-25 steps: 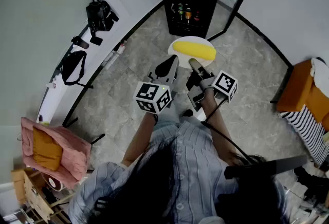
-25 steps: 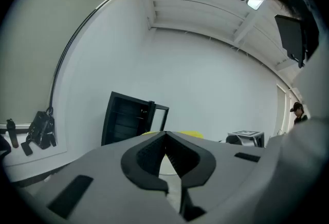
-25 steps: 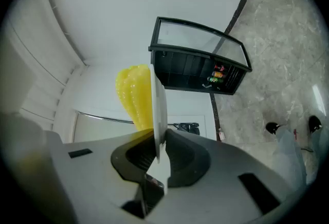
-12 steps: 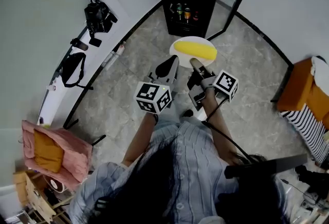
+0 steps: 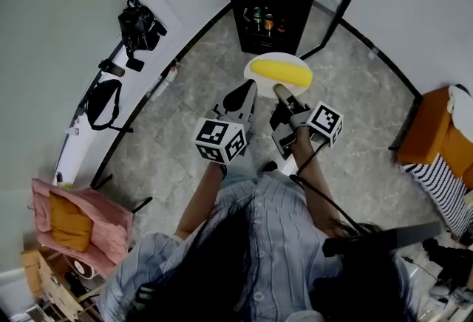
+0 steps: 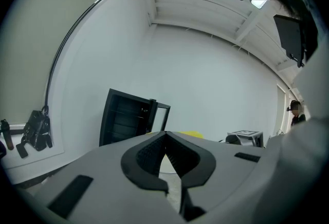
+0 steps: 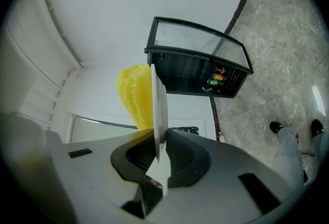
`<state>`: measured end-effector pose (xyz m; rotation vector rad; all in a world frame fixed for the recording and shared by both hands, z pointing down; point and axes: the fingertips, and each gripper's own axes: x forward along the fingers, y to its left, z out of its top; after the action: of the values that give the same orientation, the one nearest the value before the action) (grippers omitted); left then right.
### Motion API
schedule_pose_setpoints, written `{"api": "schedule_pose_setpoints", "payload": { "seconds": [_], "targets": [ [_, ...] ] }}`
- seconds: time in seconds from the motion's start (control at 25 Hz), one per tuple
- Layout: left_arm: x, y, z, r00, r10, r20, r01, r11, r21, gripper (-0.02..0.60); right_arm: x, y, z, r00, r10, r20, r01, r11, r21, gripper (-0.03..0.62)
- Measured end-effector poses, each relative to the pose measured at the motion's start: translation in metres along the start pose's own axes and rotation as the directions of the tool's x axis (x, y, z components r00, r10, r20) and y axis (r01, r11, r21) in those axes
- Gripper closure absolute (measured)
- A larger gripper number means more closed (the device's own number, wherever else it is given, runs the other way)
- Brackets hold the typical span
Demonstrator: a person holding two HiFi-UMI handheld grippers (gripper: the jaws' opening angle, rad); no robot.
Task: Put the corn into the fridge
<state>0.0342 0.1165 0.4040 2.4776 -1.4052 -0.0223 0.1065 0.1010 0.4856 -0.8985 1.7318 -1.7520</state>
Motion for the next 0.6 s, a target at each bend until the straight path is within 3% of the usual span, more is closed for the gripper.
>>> {"api": "schedule_pose_setpoints", "payload": {
  "seconds": [0.44, 0.6],
  "targets": [
    [0.052, 0.051, 0.027, 1.0, -0.01, 0.008, 0.01, 1.0, 0.003, 0.575, 0.062, 0.002, 0.036, 0.999, -0.025, 0.019, 0.025, 1.0, 0.001, 0.549],
    [0.079, 0.09, 0.034, 1.0, -0.002, -0.005, 0.002, 1.0, -0.012, 0.575, 0.103, 0.002, 0.05, 0.999, -0.043, 0.02, 0.043, 0.999, 0.008, 0.549]
  ]
}}
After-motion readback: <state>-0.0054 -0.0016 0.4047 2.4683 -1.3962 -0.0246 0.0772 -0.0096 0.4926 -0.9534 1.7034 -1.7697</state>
